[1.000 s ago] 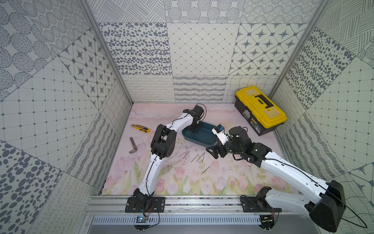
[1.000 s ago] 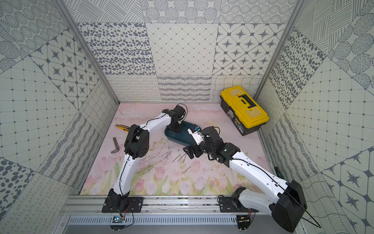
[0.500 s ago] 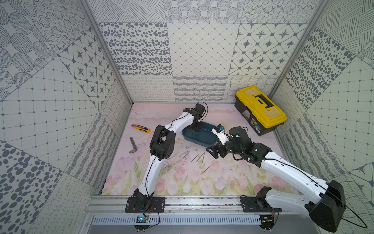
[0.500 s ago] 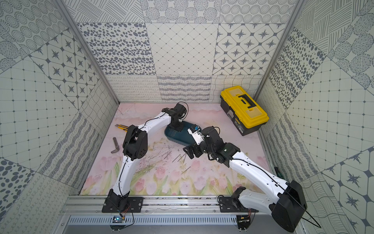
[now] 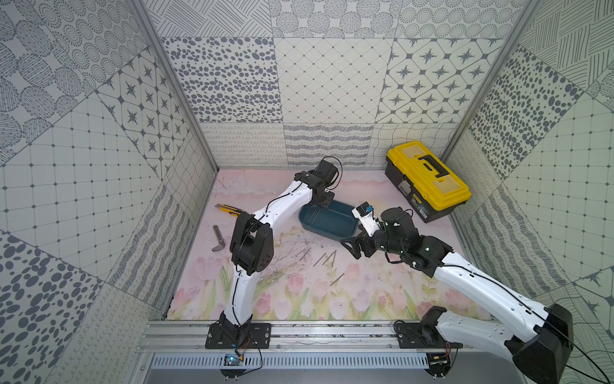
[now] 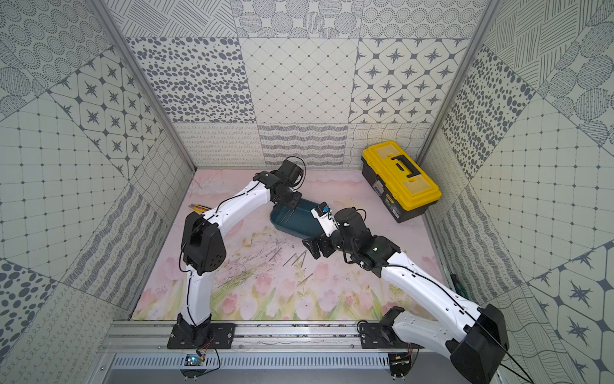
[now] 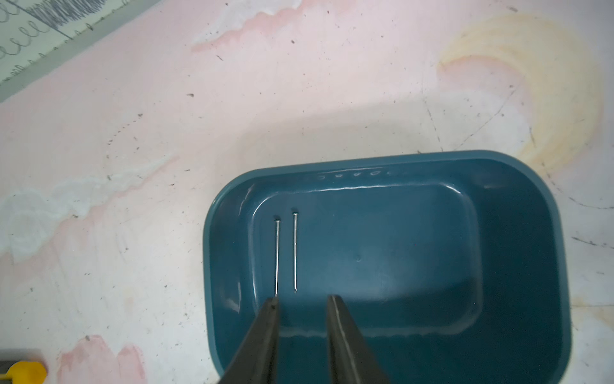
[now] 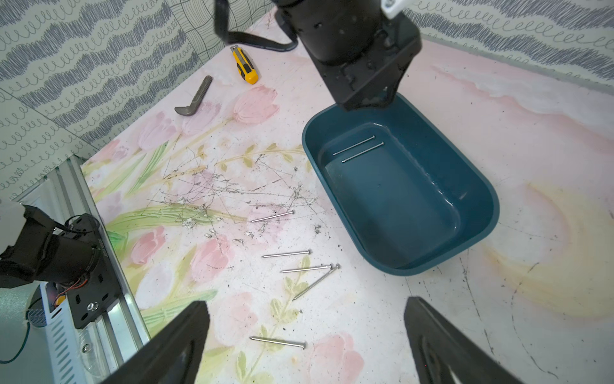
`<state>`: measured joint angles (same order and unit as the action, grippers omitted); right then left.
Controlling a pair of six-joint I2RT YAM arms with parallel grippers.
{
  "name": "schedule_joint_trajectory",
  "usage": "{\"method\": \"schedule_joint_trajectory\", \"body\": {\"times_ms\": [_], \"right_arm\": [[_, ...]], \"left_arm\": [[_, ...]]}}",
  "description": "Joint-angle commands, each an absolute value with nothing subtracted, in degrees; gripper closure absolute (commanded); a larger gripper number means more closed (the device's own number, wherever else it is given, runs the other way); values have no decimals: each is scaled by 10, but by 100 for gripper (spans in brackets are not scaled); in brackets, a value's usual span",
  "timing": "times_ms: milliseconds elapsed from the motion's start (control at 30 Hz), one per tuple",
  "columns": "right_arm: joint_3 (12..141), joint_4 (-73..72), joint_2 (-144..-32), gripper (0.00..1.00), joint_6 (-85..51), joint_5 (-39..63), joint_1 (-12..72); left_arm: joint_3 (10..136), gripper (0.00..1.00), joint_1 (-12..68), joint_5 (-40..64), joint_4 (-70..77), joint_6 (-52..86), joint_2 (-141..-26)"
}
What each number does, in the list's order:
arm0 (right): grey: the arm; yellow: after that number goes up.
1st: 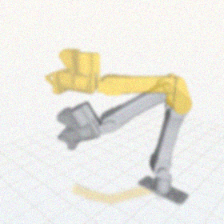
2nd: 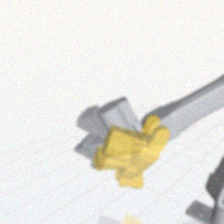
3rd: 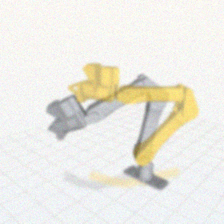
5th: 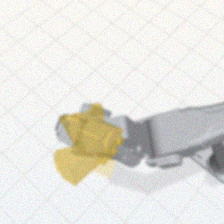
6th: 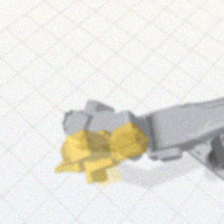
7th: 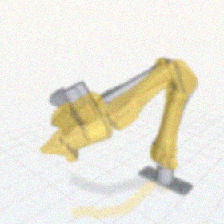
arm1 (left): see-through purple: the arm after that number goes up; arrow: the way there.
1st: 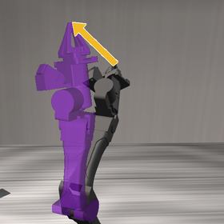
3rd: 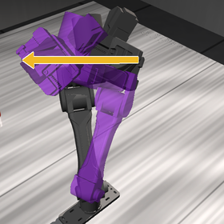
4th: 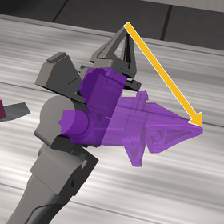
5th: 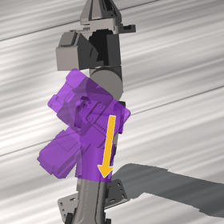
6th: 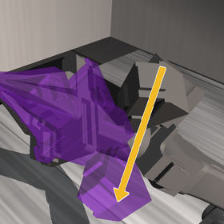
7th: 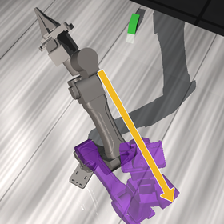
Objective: Put the nails on the desktop into the storage box
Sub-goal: Place the nail in the storage box, then pick up the nail from the center of the board.
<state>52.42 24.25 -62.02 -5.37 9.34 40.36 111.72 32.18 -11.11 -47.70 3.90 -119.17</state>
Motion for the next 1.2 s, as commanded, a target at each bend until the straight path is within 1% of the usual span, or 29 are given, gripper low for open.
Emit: {"method": "schedule_joint_trajectory", "body": {"times_ms": [0, 133, 200, 400, 567, 700, 900, 1033, 1167], "right_arm": [[560, 244, -620, 3, -54, 93, 401], [578, 261, -639, 3, -61, 129, 401], [563, 242, -642, 3, -74, 146, 401], [498, 163, -632, 3, -102, 132, 401], [477, 142, -643, 3, -80, 146, 403], [474, 151, -674, 3, -49, 167, 412], [479, 170, -728, 3, -12, 148, 475], [466, 150, -747, 3, -7, 156, 506], [439, 118, -750, 3, -13, 165, 510]], "left_arm": [[1045, 71, 330, -124, -492, 69, -1104], [959, 71, 332, -125, -492, 88, -1022], [914, 71, 334, -121, -492, 97, -983], [781, 71, 335, -103, -479, 139, -883], [694, 71, 339, -78, -449, 177, -826], [653, 71, 345, -54, -425, 196, -823], [636, 71, 352, -19, -387, 190, -853], [630, 70, 353, 15, -364, 171, -879], [630, 69, 353, 27, -356, 152, -905]]}}
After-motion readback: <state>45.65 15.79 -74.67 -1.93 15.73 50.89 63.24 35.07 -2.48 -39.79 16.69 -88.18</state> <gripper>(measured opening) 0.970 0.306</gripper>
